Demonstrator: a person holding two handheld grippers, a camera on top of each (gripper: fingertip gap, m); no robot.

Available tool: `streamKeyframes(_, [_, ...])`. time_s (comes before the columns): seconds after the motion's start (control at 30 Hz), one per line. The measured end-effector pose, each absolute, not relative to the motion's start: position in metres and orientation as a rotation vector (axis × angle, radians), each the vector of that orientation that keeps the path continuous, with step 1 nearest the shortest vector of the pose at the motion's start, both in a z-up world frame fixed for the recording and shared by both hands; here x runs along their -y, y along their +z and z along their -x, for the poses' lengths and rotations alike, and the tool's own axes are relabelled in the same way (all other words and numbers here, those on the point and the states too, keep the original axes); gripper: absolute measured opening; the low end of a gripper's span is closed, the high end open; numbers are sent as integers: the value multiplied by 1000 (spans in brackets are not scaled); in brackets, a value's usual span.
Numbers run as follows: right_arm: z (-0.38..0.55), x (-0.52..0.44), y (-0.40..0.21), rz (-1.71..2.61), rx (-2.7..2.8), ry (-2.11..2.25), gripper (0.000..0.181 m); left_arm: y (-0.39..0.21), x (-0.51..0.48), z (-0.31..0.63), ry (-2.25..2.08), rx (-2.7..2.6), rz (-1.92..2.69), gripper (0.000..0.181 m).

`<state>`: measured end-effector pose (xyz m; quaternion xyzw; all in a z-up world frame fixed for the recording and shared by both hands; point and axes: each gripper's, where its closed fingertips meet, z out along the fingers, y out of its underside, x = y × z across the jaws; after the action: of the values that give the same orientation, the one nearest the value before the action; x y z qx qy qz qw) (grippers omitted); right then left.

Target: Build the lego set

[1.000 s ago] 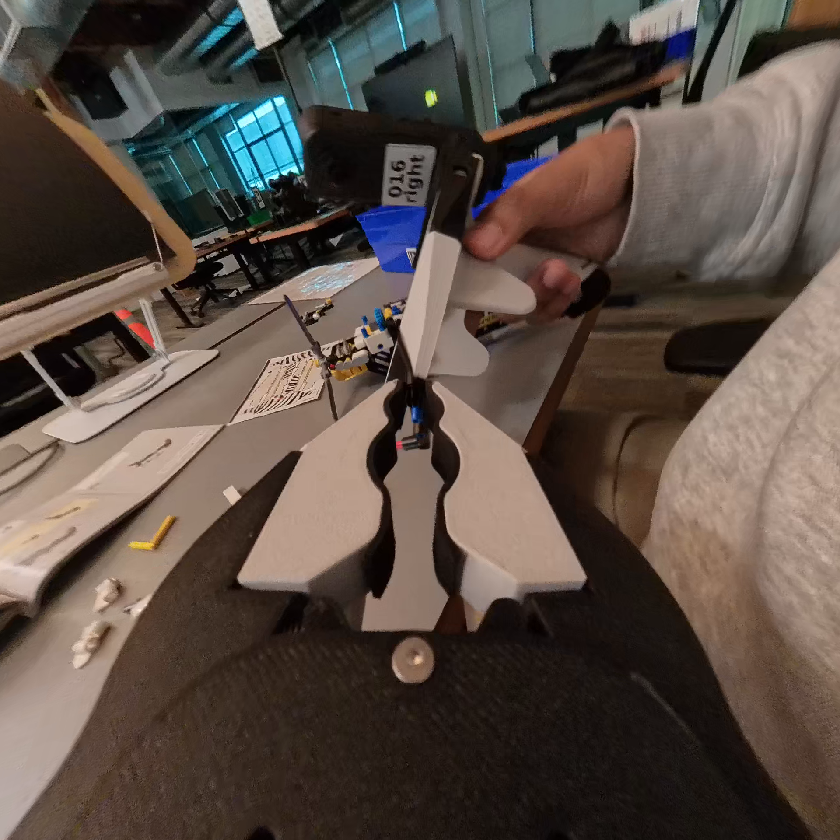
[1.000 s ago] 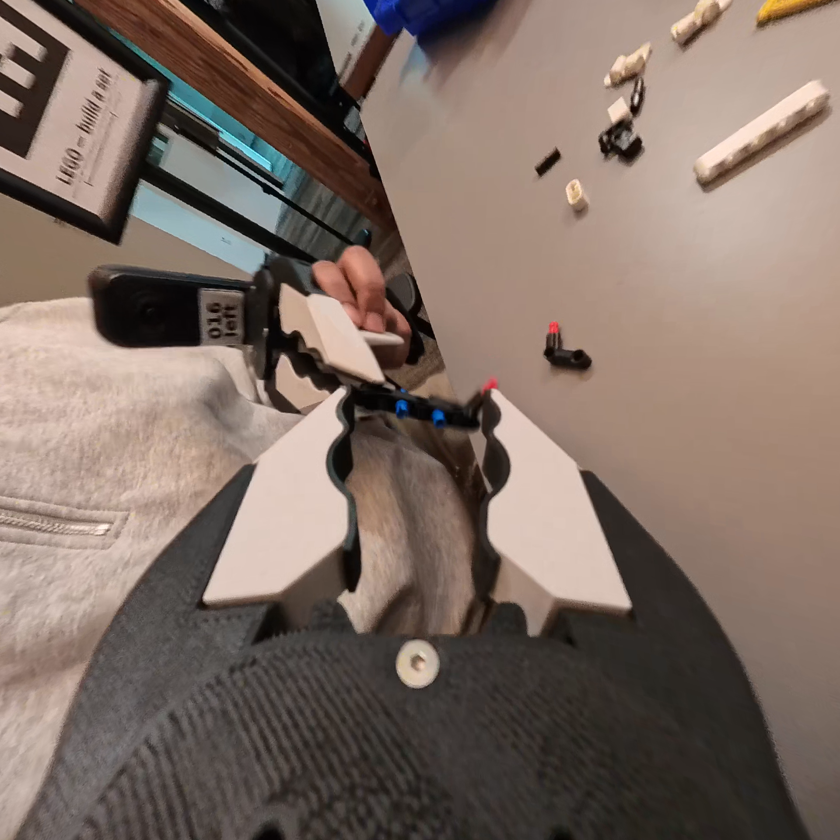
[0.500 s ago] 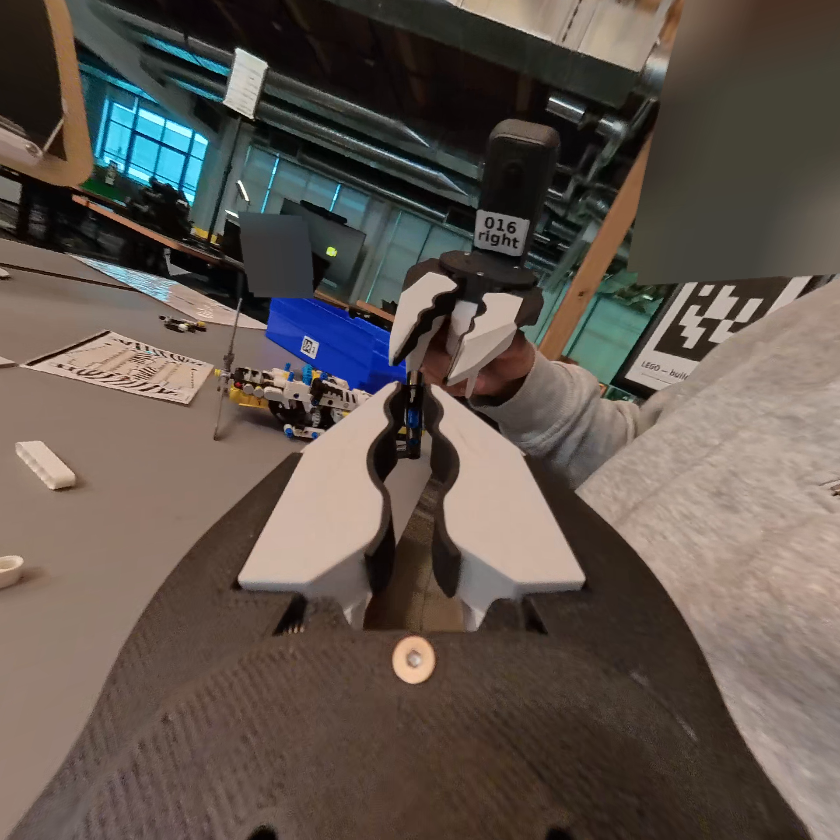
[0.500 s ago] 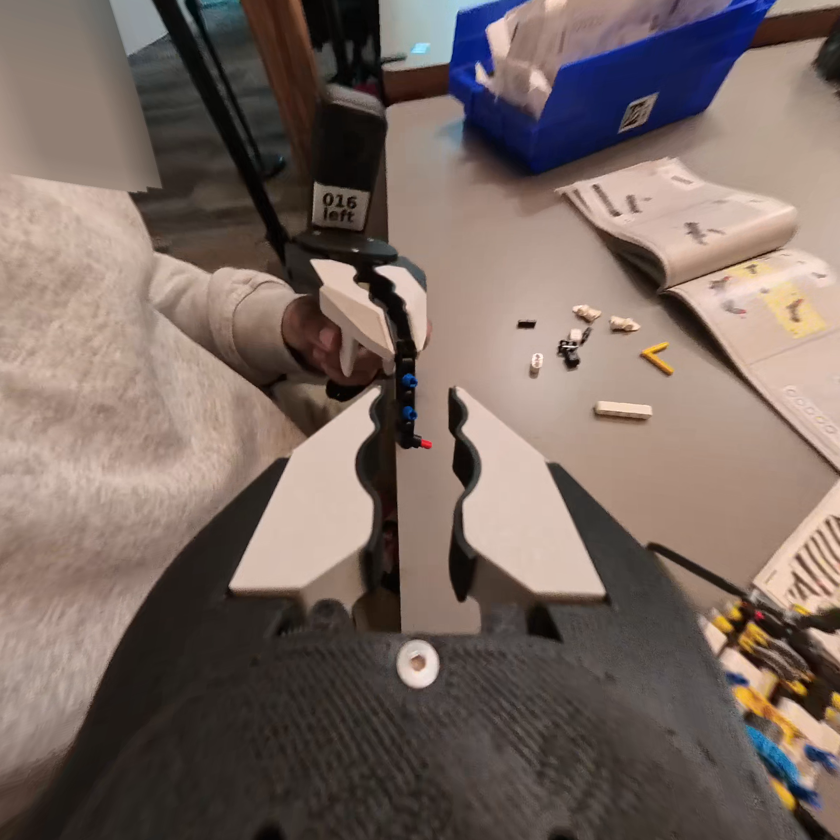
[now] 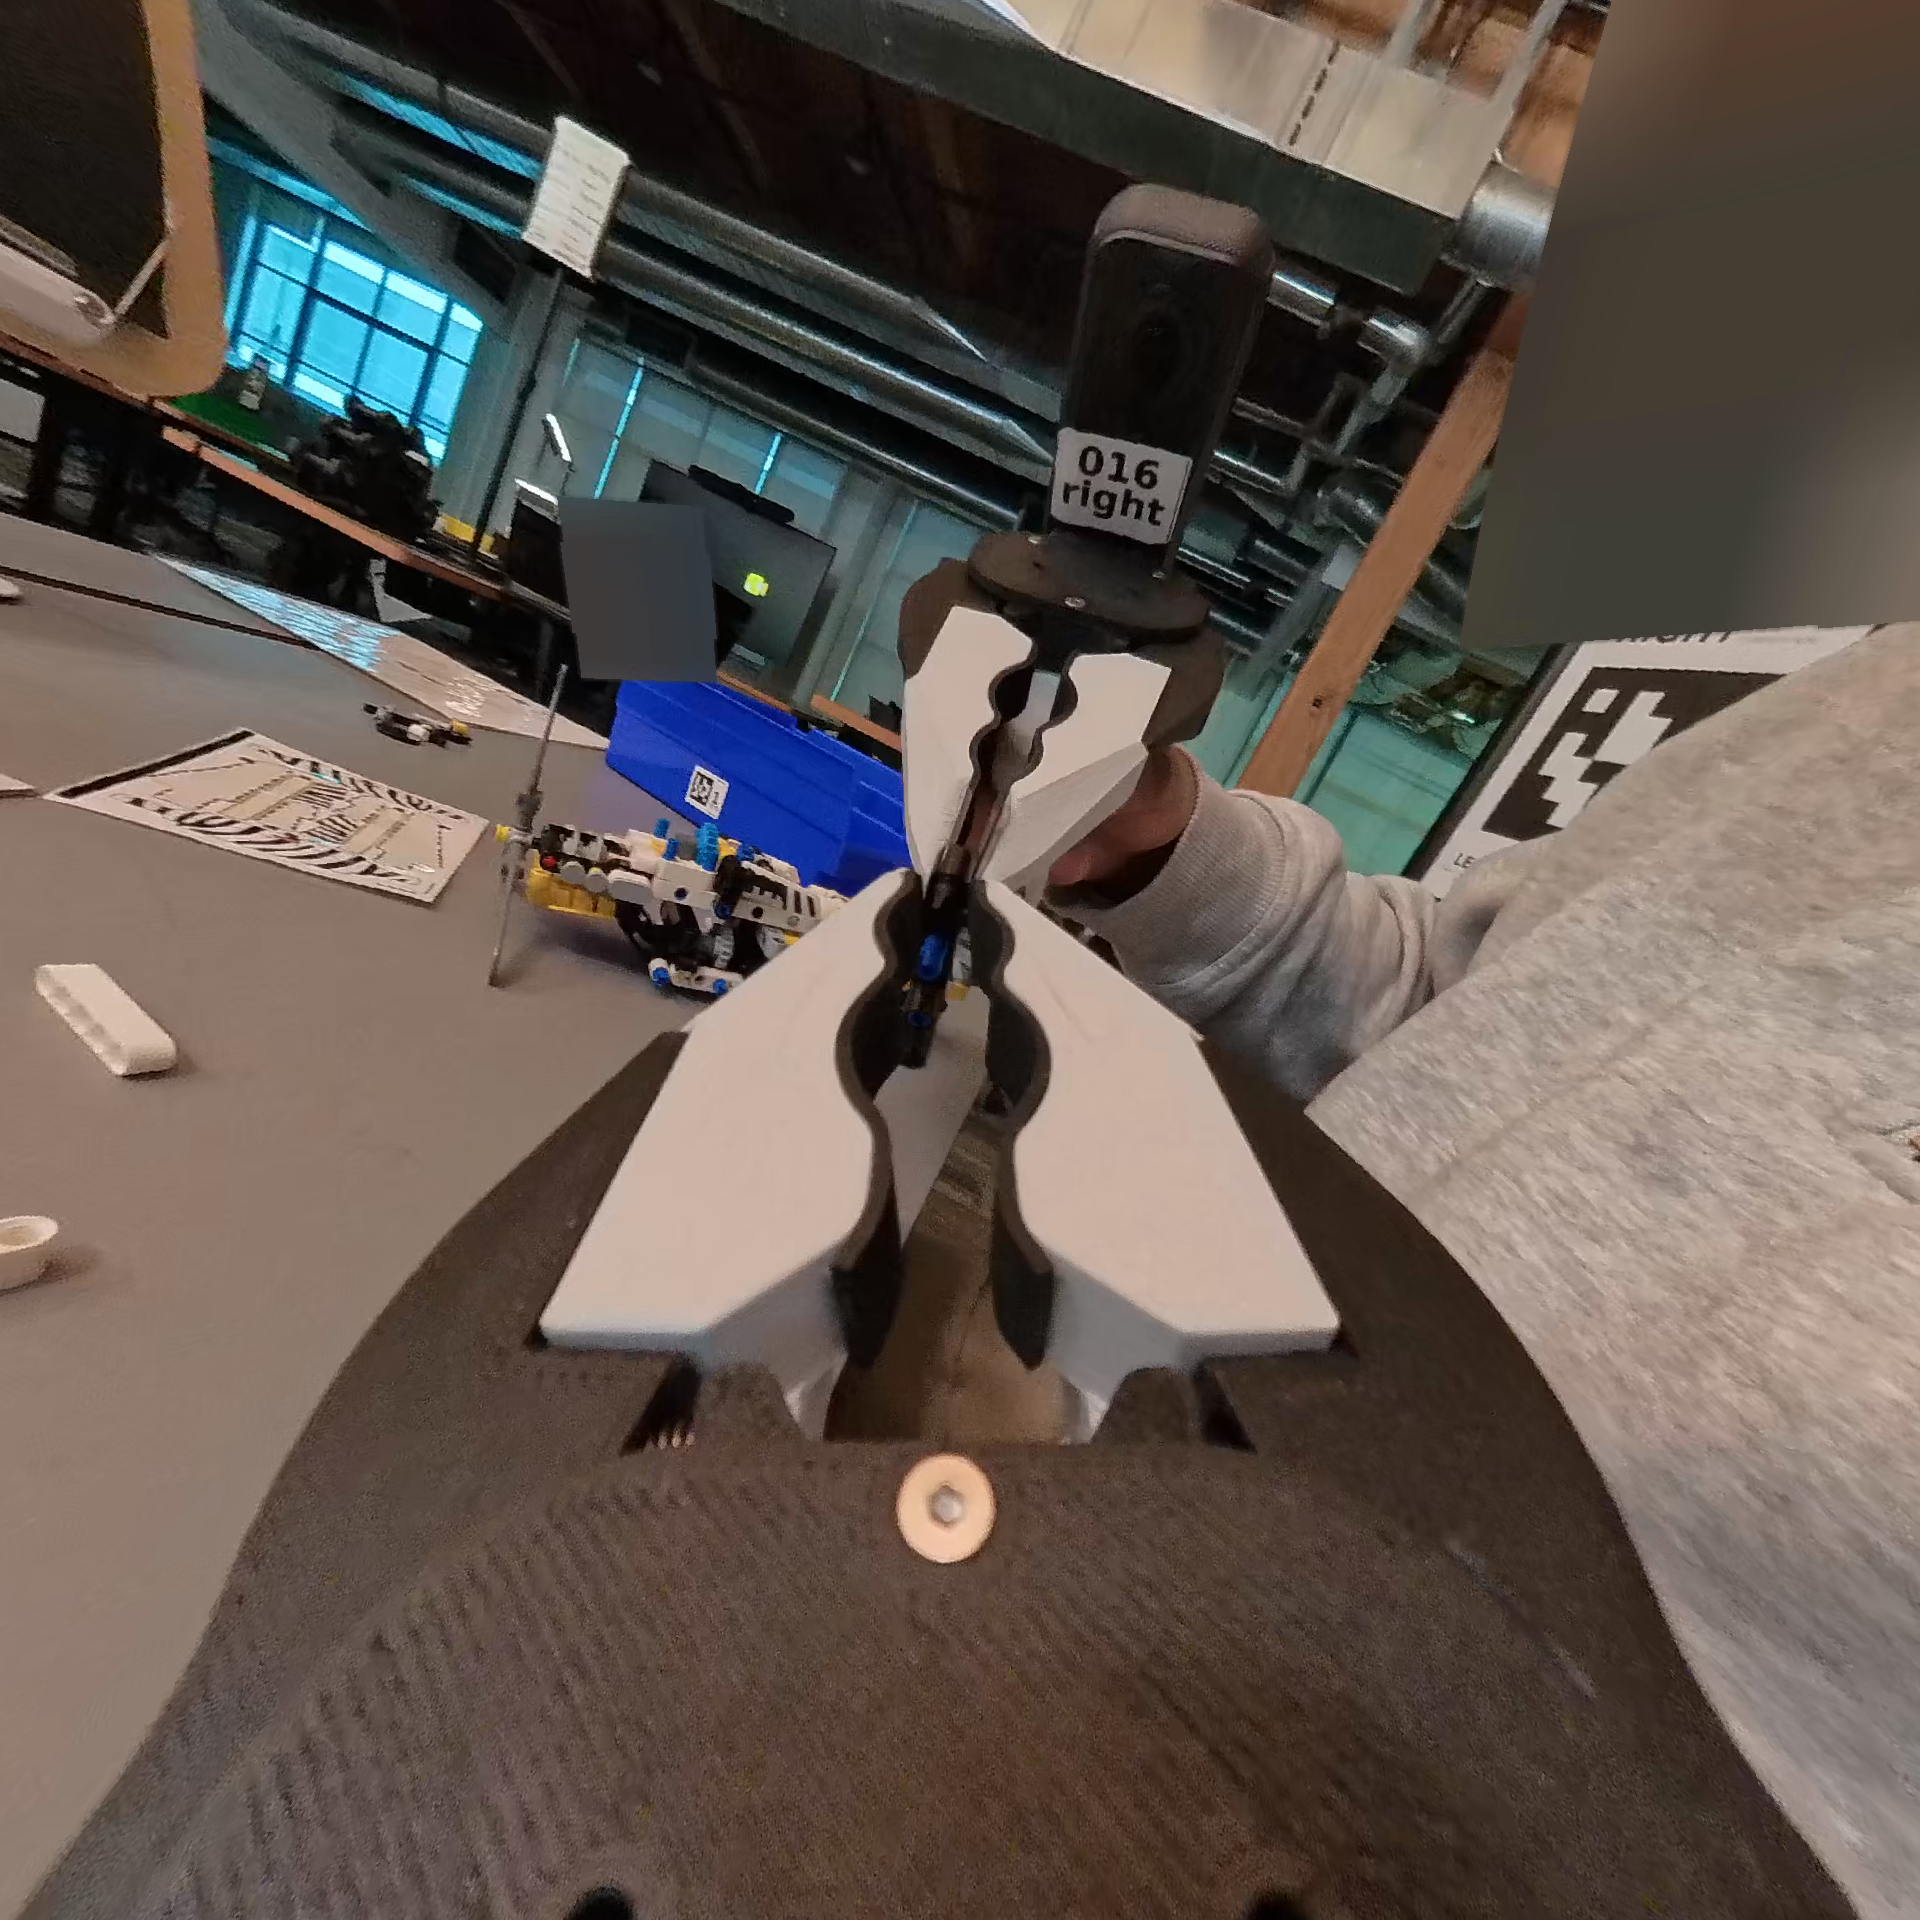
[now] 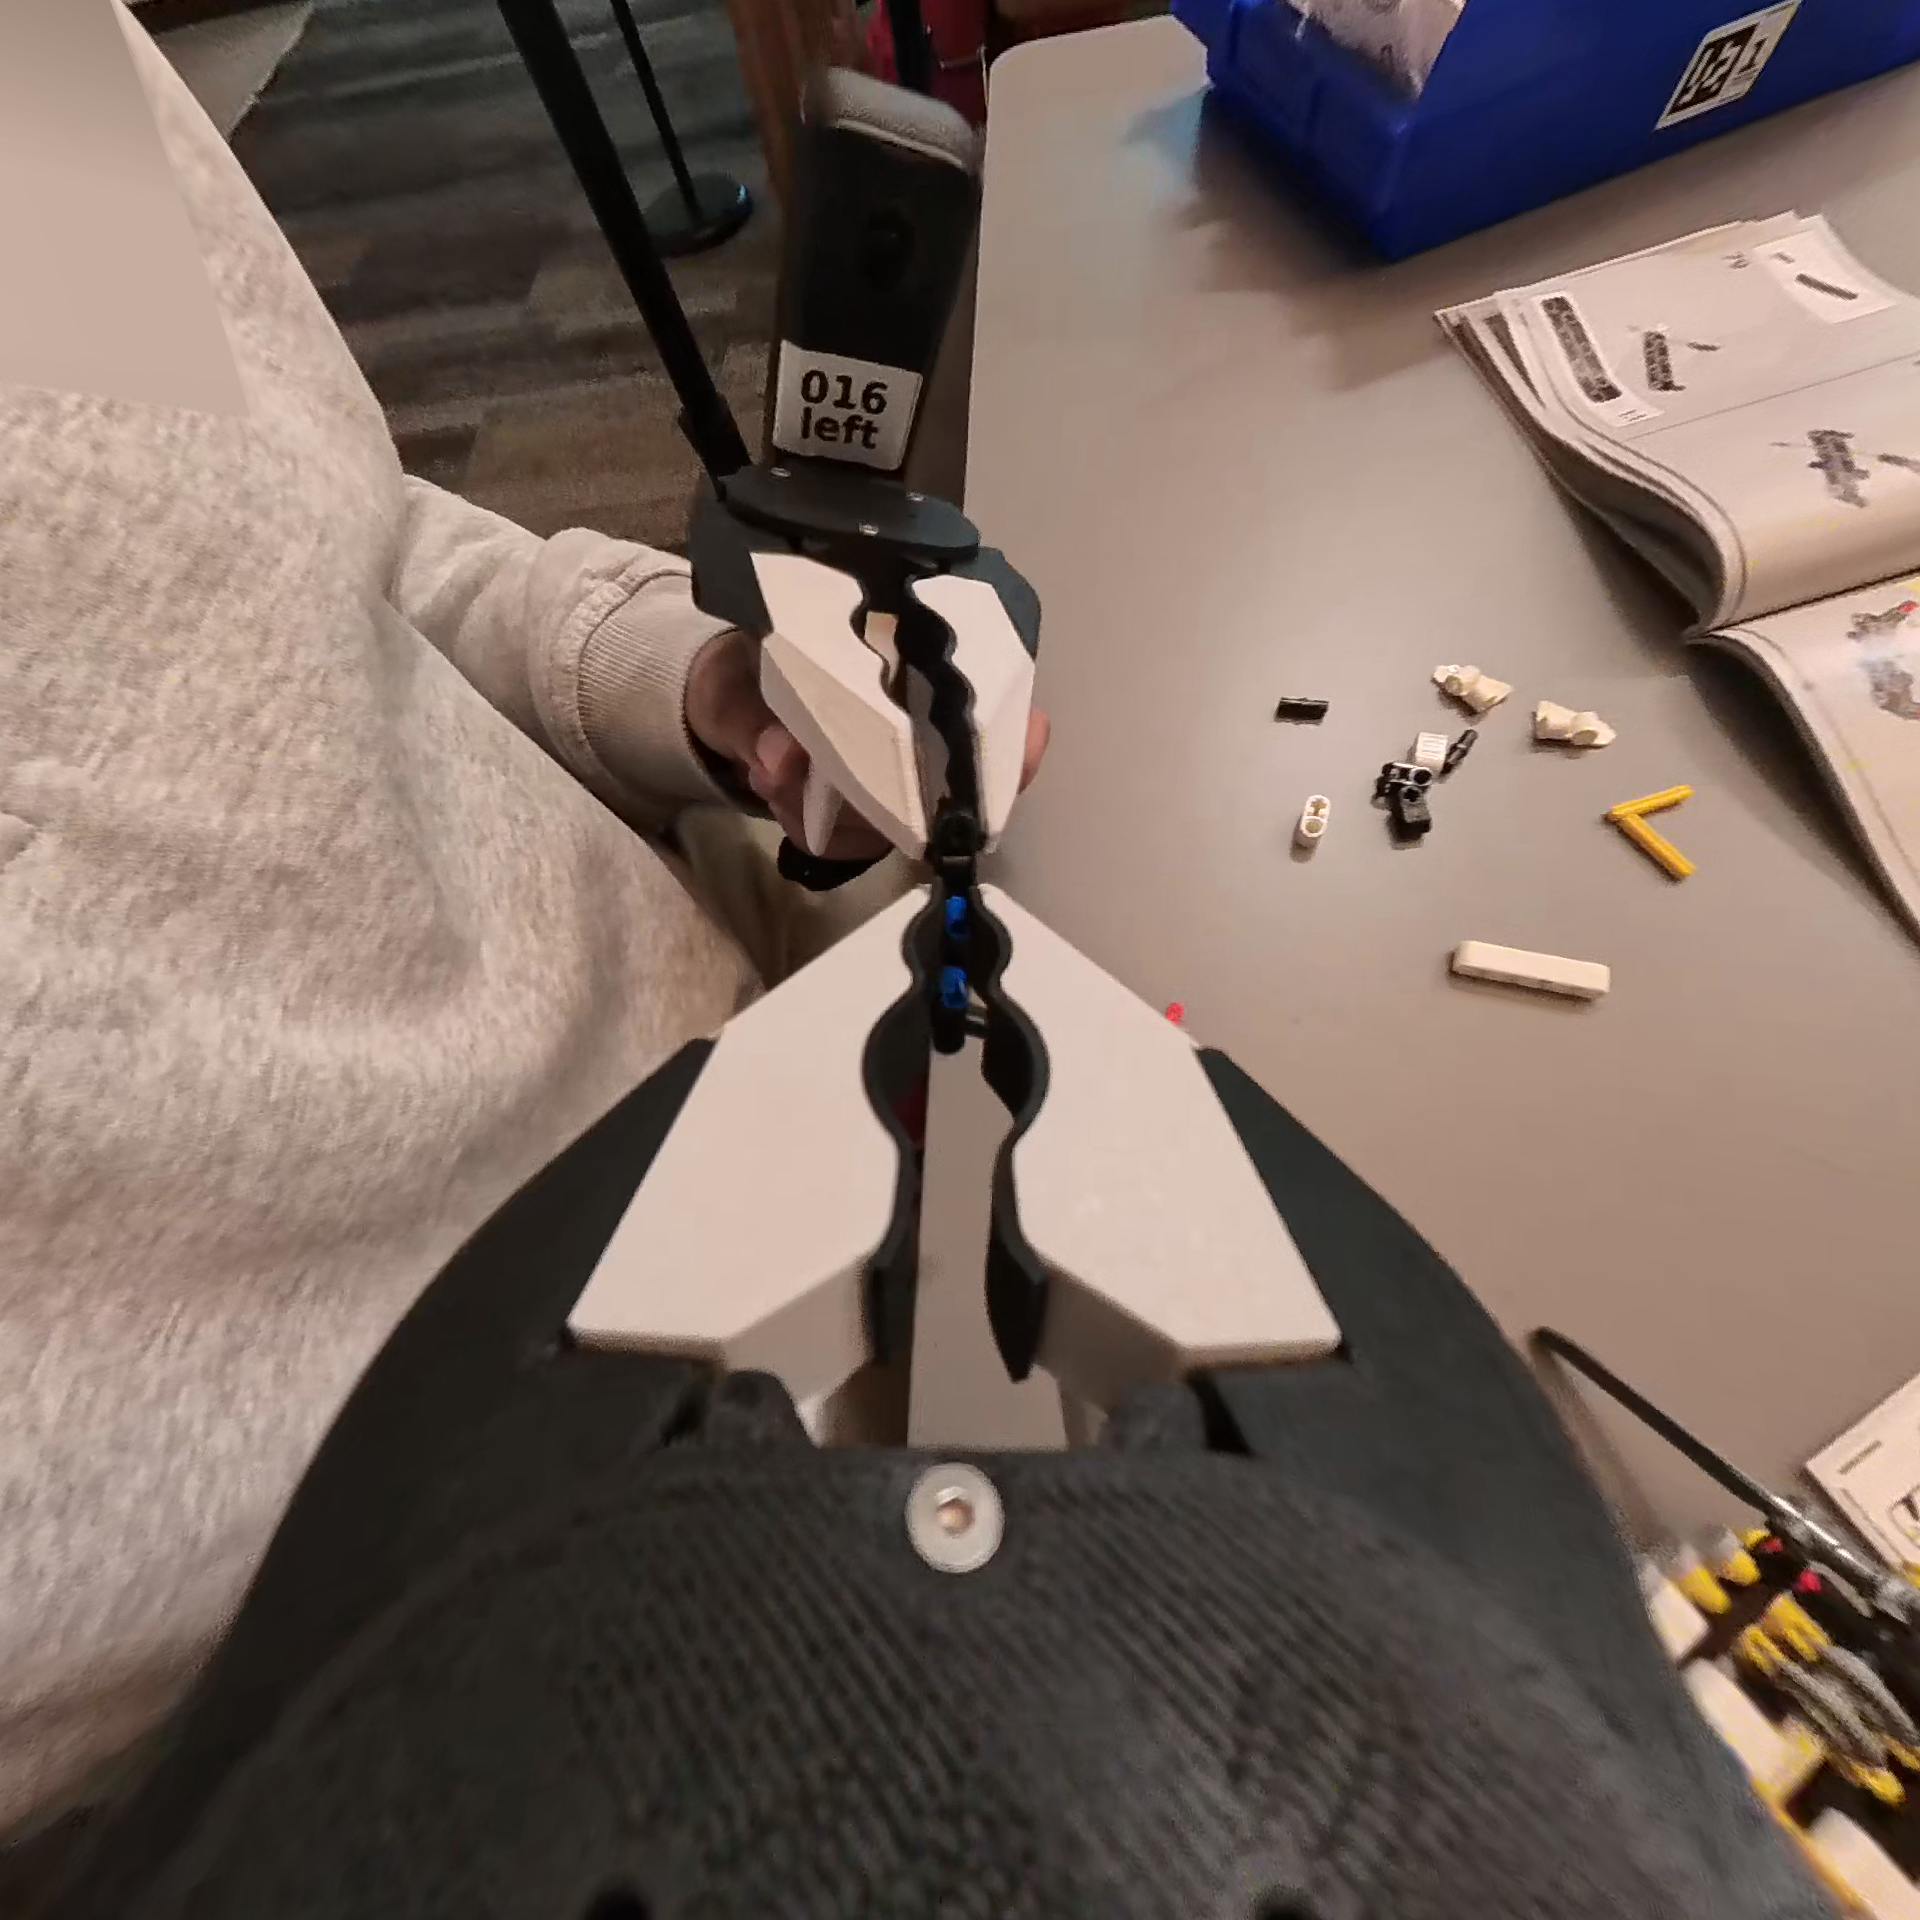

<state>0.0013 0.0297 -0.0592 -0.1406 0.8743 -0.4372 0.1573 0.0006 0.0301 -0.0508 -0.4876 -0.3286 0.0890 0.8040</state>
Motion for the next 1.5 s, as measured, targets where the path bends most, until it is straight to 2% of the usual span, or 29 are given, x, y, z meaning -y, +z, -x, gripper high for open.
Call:
streamKeyframes(0.07, [6,-29,-60,418,-2553,-1229,0,-49,-24,1,212,716,1024,26])
streamKeyframes(0.1, [13,-29,-61,432,-2599,-1210,0,-49,-18,3,221,729,1010,30])
streamKeyframes(0.23, [44,-31,-76,632,-2878,-996,0,-52,5,12,235,833,944,26])
streamKeyframes(0.37, [53,-31,-100,1004,-2987,-644,0,-69,19,25,234,987,949,0])
streamKeyframes(0.53, [71,-29,-128,1640,-2964,-297,0,-100,11,29,296,1096,1146,0])
streamKeyframes(1.07, [55,-25,-141,1405,-2870,-252,0,-130,-15,20,449,1060,1449,0])
streamKeyframes(1.5, [54,-25,-149,1278,-2891,-123,0,-130,-22,19,406,1009,1448,0])
